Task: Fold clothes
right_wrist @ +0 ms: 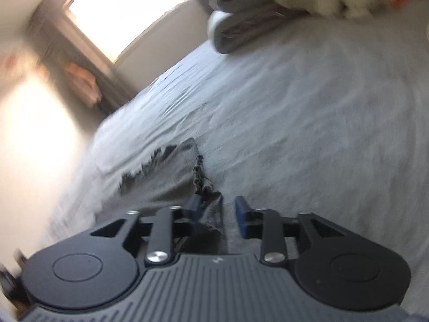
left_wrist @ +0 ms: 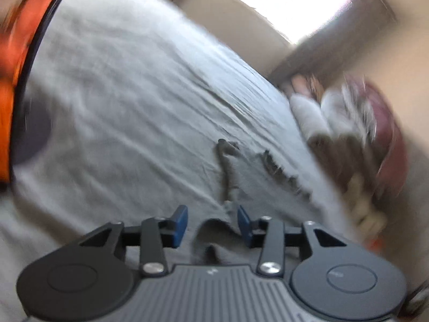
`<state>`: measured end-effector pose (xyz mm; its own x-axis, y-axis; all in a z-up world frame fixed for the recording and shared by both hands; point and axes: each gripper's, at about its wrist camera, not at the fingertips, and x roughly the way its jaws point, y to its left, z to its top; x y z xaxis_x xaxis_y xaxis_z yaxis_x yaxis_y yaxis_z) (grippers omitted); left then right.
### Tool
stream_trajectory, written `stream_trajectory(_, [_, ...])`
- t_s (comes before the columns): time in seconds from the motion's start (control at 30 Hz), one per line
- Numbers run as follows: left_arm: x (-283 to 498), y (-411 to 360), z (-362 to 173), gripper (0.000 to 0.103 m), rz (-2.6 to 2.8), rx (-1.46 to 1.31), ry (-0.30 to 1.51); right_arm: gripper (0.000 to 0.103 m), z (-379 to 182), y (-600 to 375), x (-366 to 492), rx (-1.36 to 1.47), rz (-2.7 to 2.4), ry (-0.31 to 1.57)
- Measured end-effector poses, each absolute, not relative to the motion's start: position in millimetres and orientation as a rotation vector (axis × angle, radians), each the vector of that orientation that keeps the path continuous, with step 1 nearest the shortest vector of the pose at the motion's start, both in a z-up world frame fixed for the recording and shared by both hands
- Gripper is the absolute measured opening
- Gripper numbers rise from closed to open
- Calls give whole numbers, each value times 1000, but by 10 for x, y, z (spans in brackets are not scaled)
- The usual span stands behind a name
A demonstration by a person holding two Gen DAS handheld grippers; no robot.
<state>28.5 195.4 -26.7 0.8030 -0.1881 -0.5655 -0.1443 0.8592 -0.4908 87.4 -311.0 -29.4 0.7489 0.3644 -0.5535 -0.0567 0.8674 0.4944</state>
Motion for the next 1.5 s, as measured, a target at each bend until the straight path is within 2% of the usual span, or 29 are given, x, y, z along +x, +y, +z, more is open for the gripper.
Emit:
stream_trajectory(0.2, [168, 2017, -297, 46, -66, -385, 684, 41, -372, -2907, 729, 124, 274, 699])
stream_trajectory(0.37, [87, 1983, -256, 50, -120, -287, 687, 45, -415, -2766, 695, 50, 314, 696])
stream_trajectory(0.53, [112, 1755, -255, 61, -191, -110, 712, 49, -409, -2573, 702, -15, 344, 691])
stream_trajectory(0.73, [234, 1580, -250, 61, -205, -62, 714, 52, -440, -2282, 789, -121, 341, 683])
stream_trajectory(0.87, [373, 1468, -271, 61, -174, -72, 718, 57, -453, -2214, 944, -80, 291, 688])
stream_trajectory(1.1, [449, 1640, -199, 61, -71, -238, 694, 58, -436, -2315, 1127, 75, 148, 698])
stream_trajectory(1.37, [322, 1714, -193, 61, -109, -253, 721, 58, -394, -2479, 1044, 127, 97, 721])
stream_trajectory(1.5, [261, 1826, -167, 59, -135, -365, 693, 58, -387, -2645, 975, 208, 73, 737])
